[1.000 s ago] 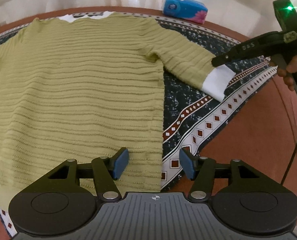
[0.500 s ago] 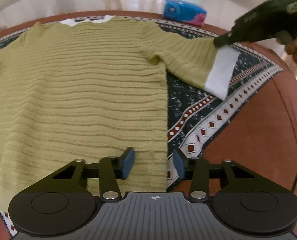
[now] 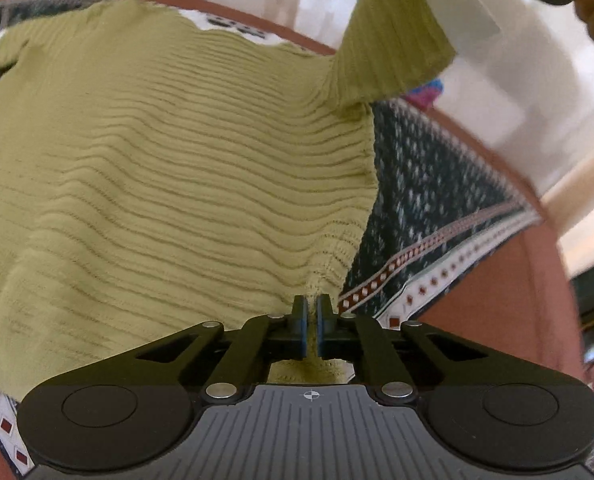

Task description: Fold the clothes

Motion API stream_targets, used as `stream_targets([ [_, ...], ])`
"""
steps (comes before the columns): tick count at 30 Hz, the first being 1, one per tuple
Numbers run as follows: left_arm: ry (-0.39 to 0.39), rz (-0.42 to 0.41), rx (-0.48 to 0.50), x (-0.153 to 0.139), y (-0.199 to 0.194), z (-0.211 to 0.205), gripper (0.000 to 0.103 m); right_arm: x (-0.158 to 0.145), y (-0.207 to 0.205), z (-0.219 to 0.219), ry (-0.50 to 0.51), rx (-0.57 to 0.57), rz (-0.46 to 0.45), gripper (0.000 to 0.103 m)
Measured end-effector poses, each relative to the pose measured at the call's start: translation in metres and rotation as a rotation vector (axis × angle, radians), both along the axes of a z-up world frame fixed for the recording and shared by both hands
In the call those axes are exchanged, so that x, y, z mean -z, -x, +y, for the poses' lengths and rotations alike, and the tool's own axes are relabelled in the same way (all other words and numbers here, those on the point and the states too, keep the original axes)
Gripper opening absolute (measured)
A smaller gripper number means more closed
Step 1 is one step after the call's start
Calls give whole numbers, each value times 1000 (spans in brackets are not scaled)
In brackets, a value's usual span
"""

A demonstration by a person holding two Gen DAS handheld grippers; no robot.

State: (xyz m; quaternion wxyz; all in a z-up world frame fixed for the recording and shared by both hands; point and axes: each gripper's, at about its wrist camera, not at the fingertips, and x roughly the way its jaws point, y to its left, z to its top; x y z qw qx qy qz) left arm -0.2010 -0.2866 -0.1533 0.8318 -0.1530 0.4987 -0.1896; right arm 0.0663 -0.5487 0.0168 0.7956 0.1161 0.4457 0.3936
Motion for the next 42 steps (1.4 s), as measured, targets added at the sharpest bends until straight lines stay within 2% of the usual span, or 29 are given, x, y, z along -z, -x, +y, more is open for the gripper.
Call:
stream_targets([
  [3,86,14,-50,-4,-4,27,0,-8,-10,39,-23,-15,2,4],
  [5,116,22,-83,-4,-8,44,0,-10,-16,65,-23,-22,-4,4],
  [11,116,46,-148,6,-16,85,0,9,-34,130,55,-27,-21,4],
  [15,104,57,-178,12,-24,103,0,37,-46,147,109,28,5,4],
  [17,104,72,-165,16,-27,106,0,51,-50,149,140,55,12,4],
  [18,96,75,-159,17,-27,105,5,57,-54,147,148,67,20,4],
  [19,89,78,-152,19,-27,105,17,62,-55,145,151,83,30,4],
  [21,70,78,-140,21,-25,104,25,70,-58,142,156,112,46,4],
  [28,69,84,-115,18,-29,115,31,76,-57,123,137,181,79,4],
  [30,61,65,-107,13,-35,118,33,76,-54,118,132,192,87,4],
  [34,44,20,-93,1,-48,124,45,80,-50,111,135,217,93,4],
  [39,-31,-109,-84,-14,-101,122,58,88,-47,102,147,271,97,4],
  [42,-94,-181,-74,-17,-142,117,58,91,-47,100,149,294,97,4],
])
